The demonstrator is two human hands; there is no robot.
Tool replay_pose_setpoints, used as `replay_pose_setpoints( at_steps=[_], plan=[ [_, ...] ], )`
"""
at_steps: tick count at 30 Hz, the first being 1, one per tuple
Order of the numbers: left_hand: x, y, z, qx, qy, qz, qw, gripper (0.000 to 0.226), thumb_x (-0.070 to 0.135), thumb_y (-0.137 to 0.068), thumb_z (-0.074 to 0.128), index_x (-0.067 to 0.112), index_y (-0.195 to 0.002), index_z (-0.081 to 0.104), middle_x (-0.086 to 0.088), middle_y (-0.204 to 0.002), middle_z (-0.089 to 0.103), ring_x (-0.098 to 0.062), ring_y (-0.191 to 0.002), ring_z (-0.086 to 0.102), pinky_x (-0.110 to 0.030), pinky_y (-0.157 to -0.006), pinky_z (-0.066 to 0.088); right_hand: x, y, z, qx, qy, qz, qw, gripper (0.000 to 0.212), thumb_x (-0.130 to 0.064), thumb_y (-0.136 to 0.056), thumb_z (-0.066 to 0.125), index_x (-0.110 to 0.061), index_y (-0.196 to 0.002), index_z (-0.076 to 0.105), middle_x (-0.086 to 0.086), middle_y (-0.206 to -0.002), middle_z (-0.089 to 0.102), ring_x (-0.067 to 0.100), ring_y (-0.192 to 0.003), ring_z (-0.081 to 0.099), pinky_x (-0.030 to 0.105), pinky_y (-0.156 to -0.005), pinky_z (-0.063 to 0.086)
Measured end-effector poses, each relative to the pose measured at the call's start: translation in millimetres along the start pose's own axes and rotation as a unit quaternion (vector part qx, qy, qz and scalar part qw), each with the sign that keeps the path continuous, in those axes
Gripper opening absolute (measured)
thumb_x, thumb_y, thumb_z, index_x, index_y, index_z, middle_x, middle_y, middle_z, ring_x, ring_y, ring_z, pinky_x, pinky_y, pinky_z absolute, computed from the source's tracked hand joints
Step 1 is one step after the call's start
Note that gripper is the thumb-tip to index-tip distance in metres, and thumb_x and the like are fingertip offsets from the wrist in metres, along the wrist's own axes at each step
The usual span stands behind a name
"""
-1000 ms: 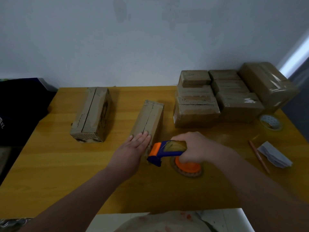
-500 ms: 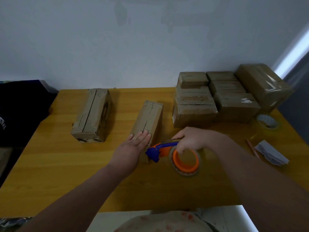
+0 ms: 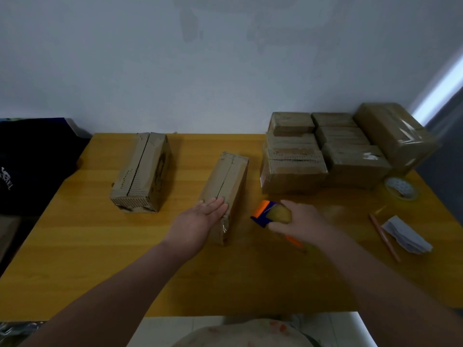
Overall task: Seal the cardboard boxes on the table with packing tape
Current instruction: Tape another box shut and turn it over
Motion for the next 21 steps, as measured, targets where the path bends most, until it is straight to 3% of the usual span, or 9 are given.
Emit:
replay_pose_setpoints(
  at_steps=[2, 4, 5, 7, 9, 12, 14, 17, 21],
  plan=[
    [-3, 1, -10, 0.037, 0.010, 0.008, 0.999, 0.065, -0.003, -0.059, 0.085, 0.015, -0.119, 0.067, -0.005, -0.124, 0.065, -0.023, -0.107, 0.066, -0.036, -0.086, 0.053, 8, -4, 3, 0.023, 0.010, 0.008, 1.000, 0.063, -0.033, -0.097, 0.054, -0.021, -0.152, 0.026, 0.007, -0.137, 0.047, 0.024, -0.122, 0.047, 0.035, -0.097, 0.043],
    [-8, 0, -18, 0.038, 0.001, -0.003, 0.999, 0.053, 0.002, -0.052, 0.090, 0.015, -0.102, 0.074, -0.005, -0.103, 0.073, -0.025, -0.086, 0.072, -0.034, -0.063, 0.059, 17, -8, 10, 0.027, 0.020, 0.026, 0.999, 0.063, -0.014, -0.095, 0.053, -0.027, -0.151, 0.027, 0.008, -0.128, 0.051, 0.026, -0.113, 0.053, 0.038, -0.091, 0.049],
    [-7, -3, -26, 0.037, -0.001, -0.006, 0.999, 0.047, 0.004, -0.055, 0.089, 0.015, -0.099, 0.075, -0.005, -0.099, 0.073, -0.025, -0.082, 0.072, -0.034, -0.059, 0.058, 22, -9, 16, 0.017, 0.030, 0.035, 0.999, 0.069, -0.009, -0.093, 0.053, -0.030, -0.152, 0.024, 0.008, -0.127, 0.052, 0.026, -0.110, 0.055, 0.039, -0.088, 0.052],
    [-10, -12, -46, 0.038, 0.012, -0.034, 0.999, 0.034, 0.007, -0.074, 0.077, 0.017, -0.106, 0.072, -0.004, -0.103, 0.071, -0.026, -0.087, 0.069, -0.036, -0.064, 0.058, 30, -10, 27, -0.014, 0.042, 0.050, 0.998, 0.080, -0.004, -0.091, 0.054, -0.036, -0.153, 0.015, 0.009, -0.129, 0.050, 0.027, -0.108, 0.056, 0.035, -0.083, 0.053],
    [-17, -24, -70, 0.049, 0.022, -0.071, 0.996, 0.029, 0.013, -0.090, 0.061, 0.022, -0.118, 0.066, 0.000, -0.114, 0.066, -0.023, -0.100, 0.063, -0.035, -0.080, 0.054, 32, -9, 35, -0.054, 0.053, 0.052, 0.996, 0.082, -0.006, -0.091, 0.057, -0.036, -0.153, 0.013, 0.009, -0.133, 0.048, 0.026, -0.109, 0.056, 0.030, -0.078, 0.051],
    [-25, -44, -102, 0.040, 0.028, -0.105, 0.993, 0.029, 0.015, -0.096, 0.052, 0.024, -0.121, 0.065, 0.001, -0.117, 0.065, -0.019, -0.105, 0.060, -0.027, -0.084, 0.046, 24, -8, 32, -0.051, 0.088, 0.030, 0.994, 0.066, -0.017, -0.089, 0.063, -0.028, -0.147, 0.033, 0.006, -0.132, 0.052, 0.024, -0.111, 0.057, 0.033, -0.085, 0.053],
    [-26, -55, -118, 0.027, 0.016, -0.094, 0.995, 0.027, 0.018, -0.097, 0.049, 0.023, -0.117, 0.068, 0.000, -0.113, 0.068, -0.019, -0.105, 0.061, -0.026, -0.081, 0.044, 7, -7, 12, 0.003, 0.076, 0.003, 0.997, 0.054, -0.024, -0.092, 0.060, -0.026, -0.143, 0.043, 0.003, -0.133, 0.053, 0.021, -0.115, 0.055, 0.033, -0.092, 0.051],
    [-23, -63, -124, -0.033, 0.022, -0.065, 0.997, 0.024, 0.018, -0.096, 0.051, 0.022, -0.111, 0.070, 0.001, -0.111, 0.069, -0.017, -0.105, 0.060, -0.025, -0.082, 0.043, -37, 2, -26, 0.095, -0.017, -0.088, 0.991, 0.046, -0.029, -0.094, 0.059, -0.024, -0.139, 0.049, -0.001, -0.127, 0.056, 0.015, -0.114, 0.054, 0.029, -0.093, 0.047],
    [-6, -64, -100, -0.125, 0.081, -0.029, 0.988, 0.021, 0.016, -0.095, 0.054, 0.021, -0.105, 0.072, 0.001, -0.104, 0.071, -0.015, -0.098, 0.063, -0.024, -0.080, 0.046, -83, 14, -35, 0.050, -0.180, -0.172, 0.967, 0.050, -0.031, -0.095, 0.058, -0.033, -0.143, 0.044, -0.012, -0.132, 0.052, 0.007, -0.115, 0.049, 0.025, -0.092, 0.040]
  ],
)
Point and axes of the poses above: each hand's wrist, its own y-axis away from the middle knuckle, its own z-axis out of the palm, x = y × z, the point moved 10 cm from there along -y, towards the middle knuckle
